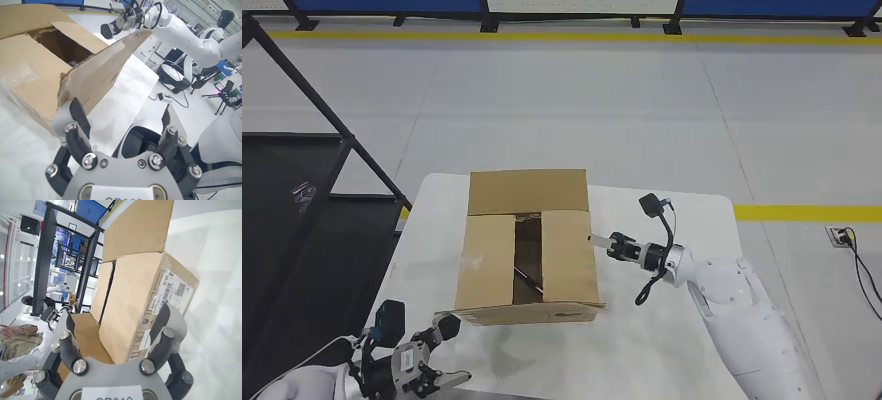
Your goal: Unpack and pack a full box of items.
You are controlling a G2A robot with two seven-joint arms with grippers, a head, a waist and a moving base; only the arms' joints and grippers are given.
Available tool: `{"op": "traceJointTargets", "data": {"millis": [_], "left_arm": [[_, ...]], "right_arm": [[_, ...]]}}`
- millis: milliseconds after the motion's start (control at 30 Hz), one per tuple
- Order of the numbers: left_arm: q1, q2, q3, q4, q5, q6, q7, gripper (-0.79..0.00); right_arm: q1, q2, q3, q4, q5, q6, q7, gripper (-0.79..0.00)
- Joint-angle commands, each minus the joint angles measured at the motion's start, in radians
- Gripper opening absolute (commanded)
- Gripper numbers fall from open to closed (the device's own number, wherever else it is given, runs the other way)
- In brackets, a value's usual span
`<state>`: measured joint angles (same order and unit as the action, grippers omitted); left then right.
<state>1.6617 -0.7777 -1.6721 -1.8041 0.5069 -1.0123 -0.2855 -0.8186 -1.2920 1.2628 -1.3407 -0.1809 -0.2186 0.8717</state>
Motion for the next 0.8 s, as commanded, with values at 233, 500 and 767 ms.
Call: {"op": "traceJointTargets", "data": {"millis": [233, 500, 767], "left_arm": [[-0.037, 0.002, 0.013, 0.005, 0.028, 0.007, 0.028, 0.0], [-0.101, -0.008, 0.074, -0.019, 0.063, 0.107, 0.012, 0.0], [-0.163, -0.022, 0.14, -0.001, 0.081, 0.176, 0.025, 0.0]], "right_arm": [[0.02, -0.023, -0.034, 0.037, 0.139, 0.035, -0.18, 0.0], [0.174, -0.071, -0.155, 0.193, 0.139, 0.125, -0.391, 0.0], [0.32, -0.124, -0.246, 0.42, 0.131, 0.16, -0.548, 0.0]]}}
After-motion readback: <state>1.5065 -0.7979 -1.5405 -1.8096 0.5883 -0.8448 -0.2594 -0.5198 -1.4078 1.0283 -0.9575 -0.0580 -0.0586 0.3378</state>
